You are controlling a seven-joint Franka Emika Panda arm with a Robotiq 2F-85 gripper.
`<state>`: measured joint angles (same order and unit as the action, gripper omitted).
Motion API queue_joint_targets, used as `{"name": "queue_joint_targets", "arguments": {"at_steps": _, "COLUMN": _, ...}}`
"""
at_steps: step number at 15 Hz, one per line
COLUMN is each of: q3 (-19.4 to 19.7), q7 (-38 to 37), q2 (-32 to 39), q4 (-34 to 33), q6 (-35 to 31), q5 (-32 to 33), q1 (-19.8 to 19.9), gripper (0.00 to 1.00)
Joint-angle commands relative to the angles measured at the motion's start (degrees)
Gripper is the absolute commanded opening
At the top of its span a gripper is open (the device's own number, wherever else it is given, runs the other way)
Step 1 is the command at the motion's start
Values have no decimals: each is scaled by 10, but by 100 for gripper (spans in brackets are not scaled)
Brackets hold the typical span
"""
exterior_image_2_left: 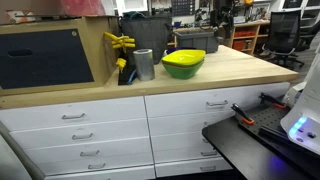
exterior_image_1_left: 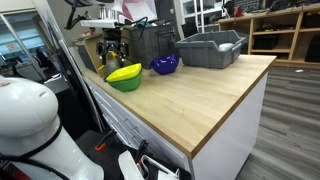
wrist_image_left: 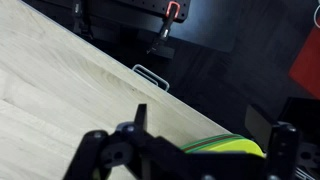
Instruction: Move the blue bowl forward, then put it in the yellow bowl, then move the bowls to the left
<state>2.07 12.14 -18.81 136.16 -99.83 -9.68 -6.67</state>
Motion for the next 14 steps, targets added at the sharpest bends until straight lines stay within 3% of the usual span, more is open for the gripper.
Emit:
{"name": "queue_joint_targets", "arguments": {"at_steps": 1, "q3": -9, "q7": 2, "q2": 0, "q4": -1, "q6": 1, "q5": -2, "q1": 10, "gripper": 100}}
{"name": "queue_joint_targets", "arguments": {"at_steps": 14, "q3": -6, "q7": 9, "q2": 9, "q4": -15, "q6": 7, "q5": 4, "q1": 14, "gripper": 100}}
